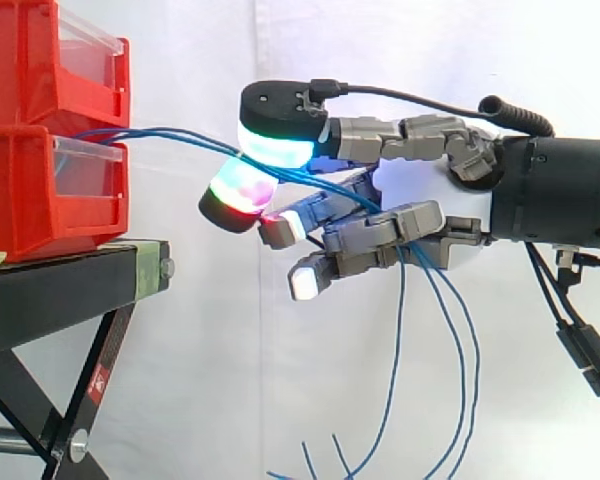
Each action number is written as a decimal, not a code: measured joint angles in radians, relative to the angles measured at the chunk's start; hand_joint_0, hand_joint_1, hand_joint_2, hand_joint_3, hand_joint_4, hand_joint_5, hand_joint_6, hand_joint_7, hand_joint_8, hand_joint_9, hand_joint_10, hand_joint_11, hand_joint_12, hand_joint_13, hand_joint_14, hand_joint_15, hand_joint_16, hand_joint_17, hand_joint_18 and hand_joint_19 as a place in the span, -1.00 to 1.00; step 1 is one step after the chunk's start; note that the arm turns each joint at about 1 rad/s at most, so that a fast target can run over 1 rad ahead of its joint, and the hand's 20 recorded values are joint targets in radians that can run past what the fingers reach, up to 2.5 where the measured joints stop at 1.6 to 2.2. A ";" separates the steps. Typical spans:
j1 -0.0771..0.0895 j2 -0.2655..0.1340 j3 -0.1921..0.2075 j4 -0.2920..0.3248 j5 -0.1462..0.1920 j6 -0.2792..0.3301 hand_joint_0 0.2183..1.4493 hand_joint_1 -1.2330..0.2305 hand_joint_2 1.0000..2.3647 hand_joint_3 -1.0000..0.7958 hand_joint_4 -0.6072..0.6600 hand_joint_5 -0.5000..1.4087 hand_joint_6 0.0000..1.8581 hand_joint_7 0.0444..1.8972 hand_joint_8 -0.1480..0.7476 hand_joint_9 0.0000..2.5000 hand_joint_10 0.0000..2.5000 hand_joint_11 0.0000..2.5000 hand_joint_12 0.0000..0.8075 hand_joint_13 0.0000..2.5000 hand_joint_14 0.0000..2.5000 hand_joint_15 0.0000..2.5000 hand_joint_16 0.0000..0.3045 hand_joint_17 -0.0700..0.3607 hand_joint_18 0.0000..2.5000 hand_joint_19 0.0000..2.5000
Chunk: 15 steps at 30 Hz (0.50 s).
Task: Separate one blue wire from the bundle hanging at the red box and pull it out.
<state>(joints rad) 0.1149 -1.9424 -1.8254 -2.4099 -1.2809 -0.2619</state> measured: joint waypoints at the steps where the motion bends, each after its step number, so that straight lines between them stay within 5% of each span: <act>1: 0.000 0.000 0.000 0.000 0.000 0.000 -0.33 -0.26 -0.96 -0.09 0.32 -0.69 -0.13 0.14 0.06 -0.24 -0.99 0.19 -0.24 -0.04 0.52 -0.36 -0.67 -0.15 -0.44 -0.29; 15: -0.006 0.012 0.000 0.002 0.004 -0.030 -0.32 -0.25 -0.96 -0.08 0.32 -0.69 -0.12 0.13 0.06 -0.24 -0.99 0.20 -0.23 -0.03 0.52 -0.37 -0.67 -0.15 -0.44 -0.30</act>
<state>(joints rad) 0.1087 -1.9306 -1.8255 -2.4075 -1.2764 -0.2916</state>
